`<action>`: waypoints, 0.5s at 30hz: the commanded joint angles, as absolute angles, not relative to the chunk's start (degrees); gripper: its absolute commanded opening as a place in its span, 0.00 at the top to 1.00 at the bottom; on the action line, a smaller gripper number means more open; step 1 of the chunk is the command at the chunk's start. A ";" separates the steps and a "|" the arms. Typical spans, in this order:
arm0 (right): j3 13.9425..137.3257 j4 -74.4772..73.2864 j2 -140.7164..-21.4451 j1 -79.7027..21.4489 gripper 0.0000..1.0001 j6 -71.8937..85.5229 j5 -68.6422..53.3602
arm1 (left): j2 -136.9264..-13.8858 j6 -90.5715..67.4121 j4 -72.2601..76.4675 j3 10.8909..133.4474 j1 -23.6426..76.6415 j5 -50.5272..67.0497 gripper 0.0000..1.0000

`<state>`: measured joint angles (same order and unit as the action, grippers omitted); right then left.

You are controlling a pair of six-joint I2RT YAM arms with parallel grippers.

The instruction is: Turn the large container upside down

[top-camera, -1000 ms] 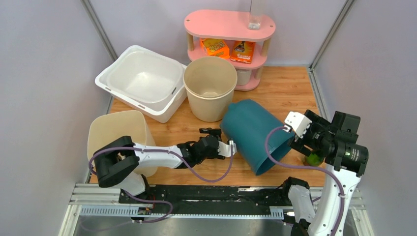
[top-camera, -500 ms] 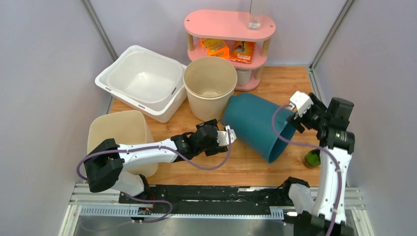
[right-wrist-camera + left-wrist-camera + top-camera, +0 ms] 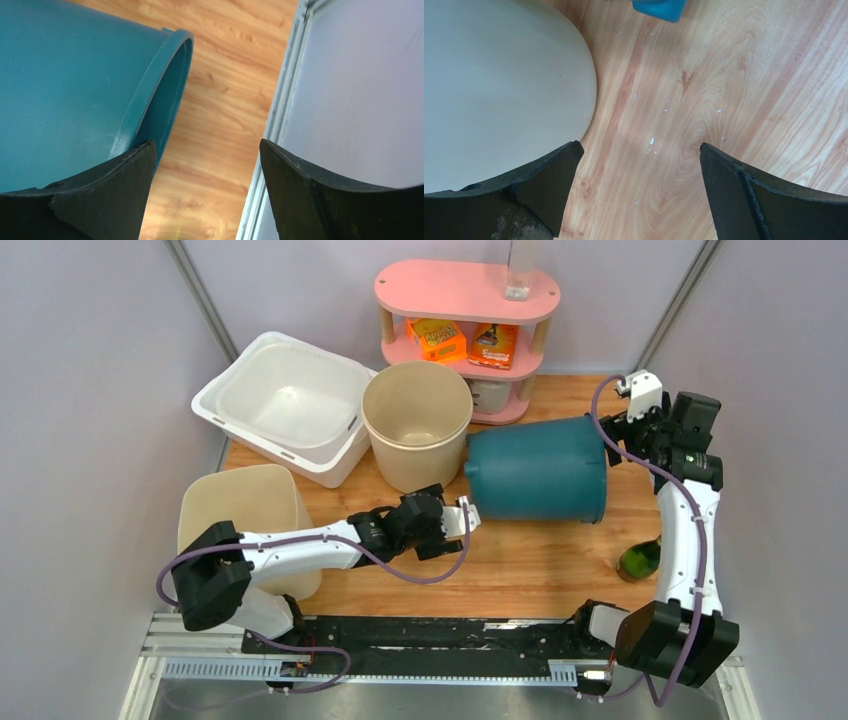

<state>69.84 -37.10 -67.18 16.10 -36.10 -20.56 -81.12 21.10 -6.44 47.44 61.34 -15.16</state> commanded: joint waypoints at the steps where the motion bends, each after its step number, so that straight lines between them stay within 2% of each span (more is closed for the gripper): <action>1: 72.17 -43.97 -66.93 17.05 0.18 -31.58 -15.27 | -80.20 21.12 -7.69 49.56 60.26 -13.23 0.00; 7: 81.23 -49.77 -71.65 20.74 0.19 -26.20 -5.33 | -81.03 20.09 -8.64 50.74 59.77 -11.93 0.00; 11: 93.26 -64.73 -76.20 28.08 0.18 -22.32 -23.83 | -81.58 18.95 -8.41 51.26 59.77 -10.99 0.00; 15: 94.56 -74.66 -78.49 31.10 0.19 -24.15 -42.76 | -81.84 18.32 -7.77 51.33 59.68 -10.81 0.00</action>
<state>92.58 -60.14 -77.54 29.28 -25.91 -22.48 -81.32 20.36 -8.73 49.43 59.96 -12.21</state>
